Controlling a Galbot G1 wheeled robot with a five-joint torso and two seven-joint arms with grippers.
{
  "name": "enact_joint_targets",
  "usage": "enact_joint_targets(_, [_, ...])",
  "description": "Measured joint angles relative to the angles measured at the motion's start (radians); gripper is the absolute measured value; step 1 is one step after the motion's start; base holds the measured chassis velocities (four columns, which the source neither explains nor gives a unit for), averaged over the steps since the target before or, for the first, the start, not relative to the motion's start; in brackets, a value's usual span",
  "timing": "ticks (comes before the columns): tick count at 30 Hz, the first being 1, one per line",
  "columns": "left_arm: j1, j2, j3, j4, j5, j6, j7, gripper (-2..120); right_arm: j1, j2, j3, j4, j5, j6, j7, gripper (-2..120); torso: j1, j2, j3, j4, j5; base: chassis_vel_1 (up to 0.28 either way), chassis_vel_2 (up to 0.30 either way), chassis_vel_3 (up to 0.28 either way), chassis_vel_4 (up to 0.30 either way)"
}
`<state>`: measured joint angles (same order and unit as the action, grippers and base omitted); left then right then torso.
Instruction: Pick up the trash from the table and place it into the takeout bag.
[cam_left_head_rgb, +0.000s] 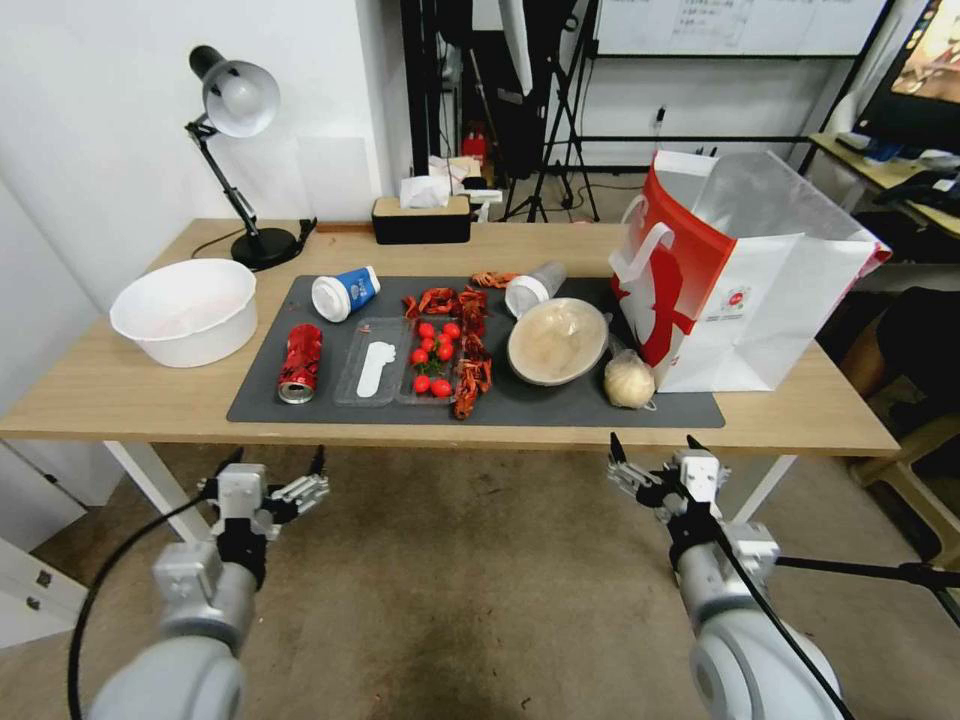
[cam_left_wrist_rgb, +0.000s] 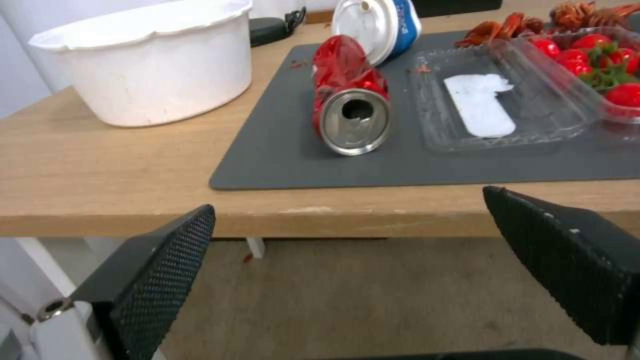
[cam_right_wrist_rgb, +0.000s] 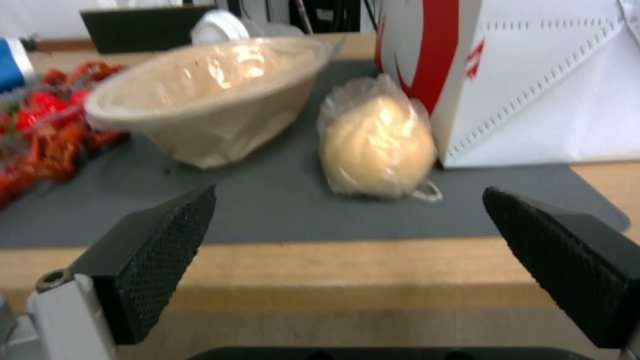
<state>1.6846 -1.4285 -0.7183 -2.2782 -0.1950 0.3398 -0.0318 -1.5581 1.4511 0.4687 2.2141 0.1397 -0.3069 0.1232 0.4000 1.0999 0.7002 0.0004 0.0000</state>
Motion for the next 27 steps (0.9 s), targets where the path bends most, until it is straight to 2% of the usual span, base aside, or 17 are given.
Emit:
enact_joint_targets(3, [0.002,0.000,-0.002,0.002,-0.001,-0.008,-0.001,100,0.006,-0.006,-0.006,-0.001,0.016,0.014,0.008,100,0.000,0.000,0.000,-0.0006,-0.0002,0.000,0.000,0.000,0.000])
enact_joint_targets(17, [0.000,0.010,0.012,0.006,0.005,-0.032,0.000,100,0.043,-0.027,-0.011,-0.007,0.053,0.028,0.081,100,0.000,0.000,0.000,-0.0009,-0.0001,0.000,0.000,0.000,0.000])
enact_joint_targets(27, [0.010,0.016,0.004,0.003,0.006,-0.050,0.001,100,0.162,-0.052,-0.033,-0.081,0.104,-0.011,0.142,100,0.000,0.000,0.000,-0.0006,0.0001,0.000,0.000,0.000,0.000])
